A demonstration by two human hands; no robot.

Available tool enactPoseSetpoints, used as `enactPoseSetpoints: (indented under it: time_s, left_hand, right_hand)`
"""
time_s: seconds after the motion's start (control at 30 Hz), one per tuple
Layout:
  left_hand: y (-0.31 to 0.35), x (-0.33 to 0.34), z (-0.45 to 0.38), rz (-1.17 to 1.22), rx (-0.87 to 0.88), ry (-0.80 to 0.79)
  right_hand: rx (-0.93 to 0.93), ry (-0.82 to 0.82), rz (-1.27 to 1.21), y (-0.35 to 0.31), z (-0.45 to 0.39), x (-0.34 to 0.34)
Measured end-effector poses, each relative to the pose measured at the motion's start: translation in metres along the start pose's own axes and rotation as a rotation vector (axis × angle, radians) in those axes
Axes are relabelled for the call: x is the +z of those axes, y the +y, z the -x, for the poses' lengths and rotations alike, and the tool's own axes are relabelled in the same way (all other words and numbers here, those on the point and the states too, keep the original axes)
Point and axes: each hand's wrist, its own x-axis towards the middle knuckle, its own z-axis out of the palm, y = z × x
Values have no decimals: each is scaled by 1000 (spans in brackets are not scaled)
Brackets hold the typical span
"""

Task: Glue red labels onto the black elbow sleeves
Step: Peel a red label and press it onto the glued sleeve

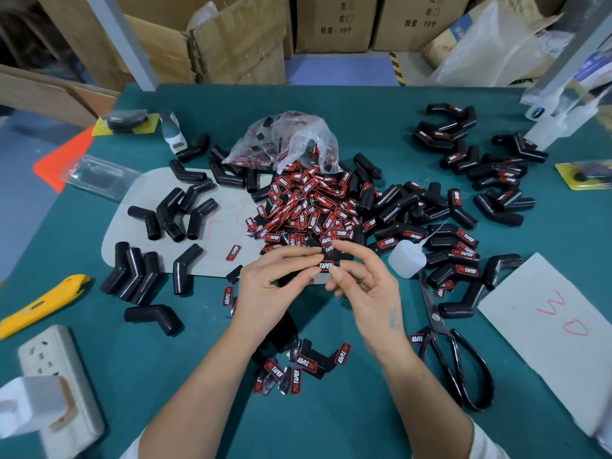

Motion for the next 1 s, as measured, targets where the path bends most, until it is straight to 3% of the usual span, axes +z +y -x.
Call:
enactPoseSetpoints:
  time_s: [0.7, 1.0]
  left_hand:
    - [7, -7, -4, 5, -81, -87]
    - [14, -5, -6, -78, -10, -111]
  right_hand:
    - [-52, -43, 44, 7, -1, -2]
    - [2, -40, -11, 4, -2, 0]
